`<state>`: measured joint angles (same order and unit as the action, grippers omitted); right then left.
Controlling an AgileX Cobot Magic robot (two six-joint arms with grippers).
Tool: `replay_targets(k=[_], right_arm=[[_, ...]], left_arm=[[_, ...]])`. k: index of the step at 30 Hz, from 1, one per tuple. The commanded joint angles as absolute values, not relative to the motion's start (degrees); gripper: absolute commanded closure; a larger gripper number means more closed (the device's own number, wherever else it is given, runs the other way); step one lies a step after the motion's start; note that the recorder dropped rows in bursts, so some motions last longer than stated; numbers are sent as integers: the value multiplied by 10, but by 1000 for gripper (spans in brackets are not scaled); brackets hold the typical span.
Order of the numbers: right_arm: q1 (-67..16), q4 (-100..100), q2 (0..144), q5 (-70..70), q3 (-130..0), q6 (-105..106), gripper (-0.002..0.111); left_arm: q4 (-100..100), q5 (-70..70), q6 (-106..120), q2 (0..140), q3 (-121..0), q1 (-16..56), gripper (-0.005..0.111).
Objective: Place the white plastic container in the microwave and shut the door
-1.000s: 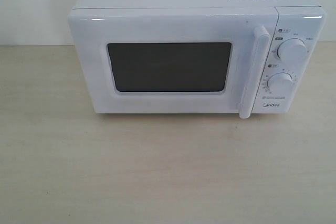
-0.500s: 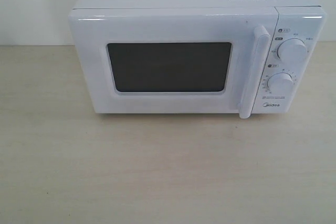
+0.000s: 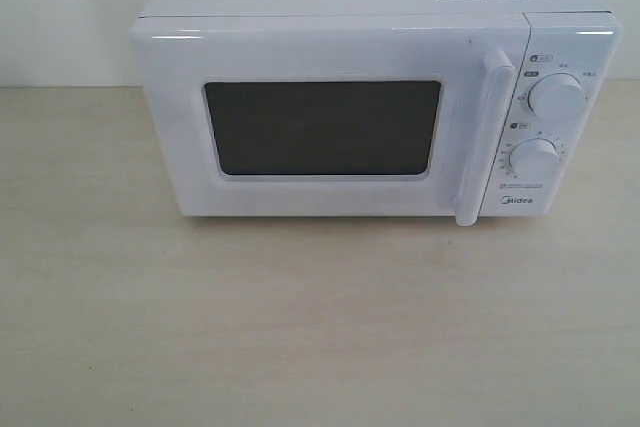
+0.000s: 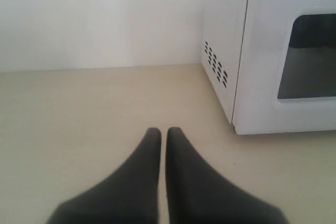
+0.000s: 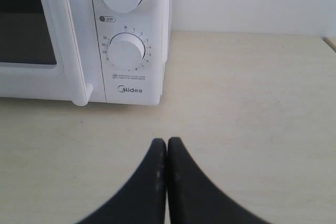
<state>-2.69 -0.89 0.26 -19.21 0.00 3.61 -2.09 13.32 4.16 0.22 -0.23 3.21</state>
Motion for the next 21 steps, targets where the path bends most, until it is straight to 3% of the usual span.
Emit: replay_targets(k=[1,21], right_arm=[[-23,-9,0,-187,0,37,109],[-23,-9,0,-187,0,37,109]], left_arm=[[-25,137,-18,0,0,30,102],[-25,167,13,0,0,30,102]])
